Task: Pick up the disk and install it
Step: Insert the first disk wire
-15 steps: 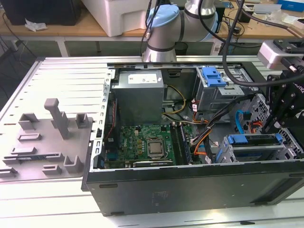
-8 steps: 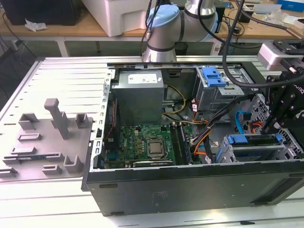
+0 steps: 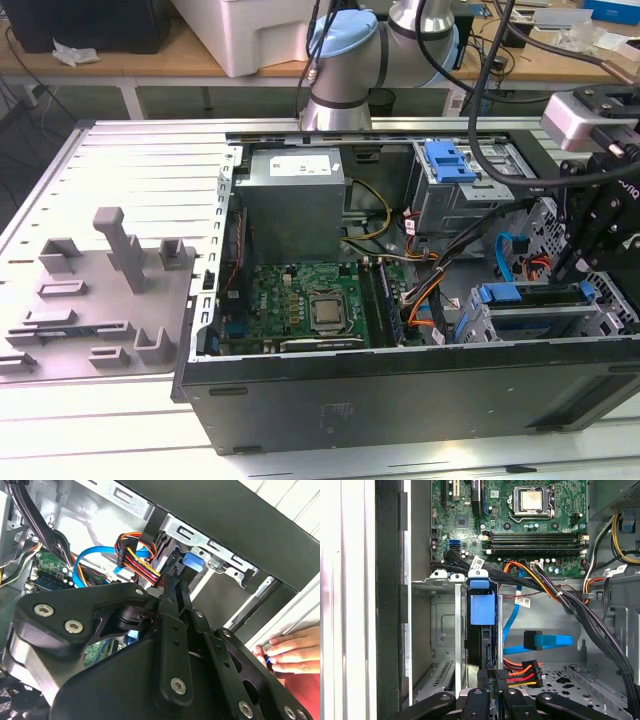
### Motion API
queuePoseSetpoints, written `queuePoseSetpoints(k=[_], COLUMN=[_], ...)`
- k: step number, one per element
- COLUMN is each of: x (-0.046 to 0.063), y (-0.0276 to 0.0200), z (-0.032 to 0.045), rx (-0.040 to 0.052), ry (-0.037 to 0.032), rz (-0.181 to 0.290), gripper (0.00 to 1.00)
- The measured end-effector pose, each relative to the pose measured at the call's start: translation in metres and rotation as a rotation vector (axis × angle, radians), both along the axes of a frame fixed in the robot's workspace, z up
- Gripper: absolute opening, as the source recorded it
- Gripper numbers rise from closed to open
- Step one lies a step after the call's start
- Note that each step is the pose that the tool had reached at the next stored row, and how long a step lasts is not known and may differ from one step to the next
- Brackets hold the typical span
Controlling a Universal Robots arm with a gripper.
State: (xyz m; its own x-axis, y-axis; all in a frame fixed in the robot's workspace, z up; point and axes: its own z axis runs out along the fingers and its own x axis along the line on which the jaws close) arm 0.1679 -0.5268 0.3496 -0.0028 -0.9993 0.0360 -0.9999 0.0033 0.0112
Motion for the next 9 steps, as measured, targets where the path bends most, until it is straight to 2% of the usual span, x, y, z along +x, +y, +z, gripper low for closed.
queuePoseSetpoints(k=[9], x=[0.0000], y=[0.0000], z=[-0.0019], rx=[0.0001], ry=[0.0000], rz=[0.008], gripper=[0.17])
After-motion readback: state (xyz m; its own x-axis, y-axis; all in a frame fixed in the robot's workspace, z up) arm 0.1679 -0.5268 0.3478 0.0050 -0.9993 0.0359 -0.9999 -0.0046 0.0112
